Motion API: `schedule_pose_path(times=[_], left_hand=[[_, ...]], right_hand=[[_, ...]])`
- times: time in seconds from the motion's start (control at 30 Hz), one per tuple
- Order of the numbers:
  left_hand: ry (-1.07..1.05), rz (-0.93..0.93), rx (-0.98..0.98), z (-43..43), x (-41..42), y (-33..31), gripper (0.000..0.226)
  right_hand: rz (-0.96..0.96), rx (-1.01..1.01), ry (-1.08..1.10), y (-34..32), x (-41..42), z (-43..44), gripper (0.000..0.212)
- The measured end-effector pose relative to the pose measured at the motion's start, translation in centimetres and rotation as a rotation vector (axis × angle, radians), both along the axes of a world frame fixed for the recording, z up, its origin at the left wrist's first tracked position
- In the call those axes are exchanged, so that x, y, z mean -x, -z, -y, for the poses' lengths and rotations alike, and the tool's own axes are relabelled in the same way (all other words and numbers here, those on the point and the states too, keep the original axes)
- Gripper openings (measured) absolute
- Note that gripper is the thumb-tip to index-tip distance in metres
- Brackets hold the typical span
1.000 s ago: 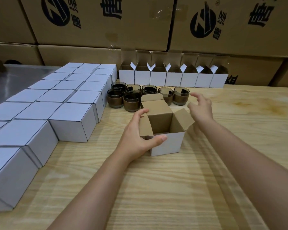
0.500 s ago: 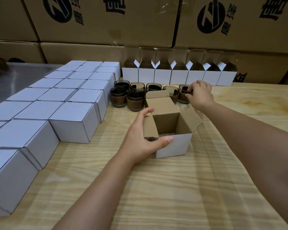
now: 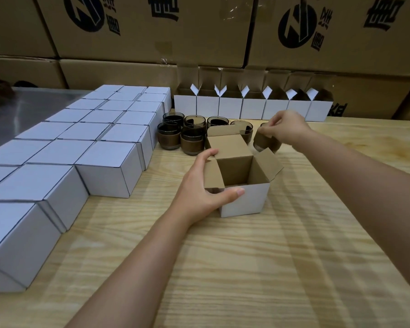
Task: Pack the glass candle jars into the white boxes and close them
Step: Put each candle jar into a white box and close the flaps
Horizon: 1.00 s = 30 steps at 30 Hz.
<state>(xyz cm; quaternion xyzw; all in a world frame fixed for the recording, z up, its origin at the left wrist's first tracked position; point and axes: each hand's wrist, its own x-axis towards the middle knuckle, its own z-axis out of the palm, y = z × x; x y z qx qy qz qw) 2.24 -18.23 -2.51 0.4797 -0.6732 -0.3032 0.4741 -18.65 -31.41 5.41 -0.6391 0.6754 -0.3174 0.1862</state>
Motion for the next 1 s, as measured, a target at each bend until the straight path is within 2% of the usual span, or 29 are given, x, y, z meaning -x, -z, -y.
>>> schedule_pose_path(times=[0.07,0.17,0.33,0.4,0.57,0.7,0.83,1.0], left_hand=[[-0.001,0.000,0.002,0.0,0.0,0.0,0.092],[0.003,-0.003,-0.007,0.0,0.0,0.0,0.091],[0.009,-0.007,-0.007,0.0,0.0,-0.1,0.088],[0.007,0.004,-0.009,0.0,-0.1,-0.2,0.091],[0.018,-0.005,-0.021,0.0,-0.1,-0.1,0.094],[0.009,-0.002,-0.007,0.0,-0.1,-0.2,0.090],[0.043,-0.051,0.025,0.2,0.1,0.1,0.080],[0.036,-0.043,0.036,0.3,0.1,0.2,0.078]], right_hand=[[0.051,0.032,-0.006,-2.2,0.2,-1.1,0.025],[0.021,0.086,-0.053,-5.6,0.0,-3.6,0.045],[-0.020,0.068,-0.212,-8.2,-2.8,-8.5,0.050],[-0.083,0.037,-0.244,-7.9,-4.1,-9.9,0.055],[-0.208,-0.026,-0.283,-5.4,-5.8,-11.6,0.052],[-0.250,-0.040,-0.252,-3.4,-6.4,-12.2,0.053],[-0.373,-0.060,-0.255,-2.3,-7.1,-12.4,0.048],[-0.398,-0.156,-0.236,-2.5,-7.4,-12.1,0.052]])
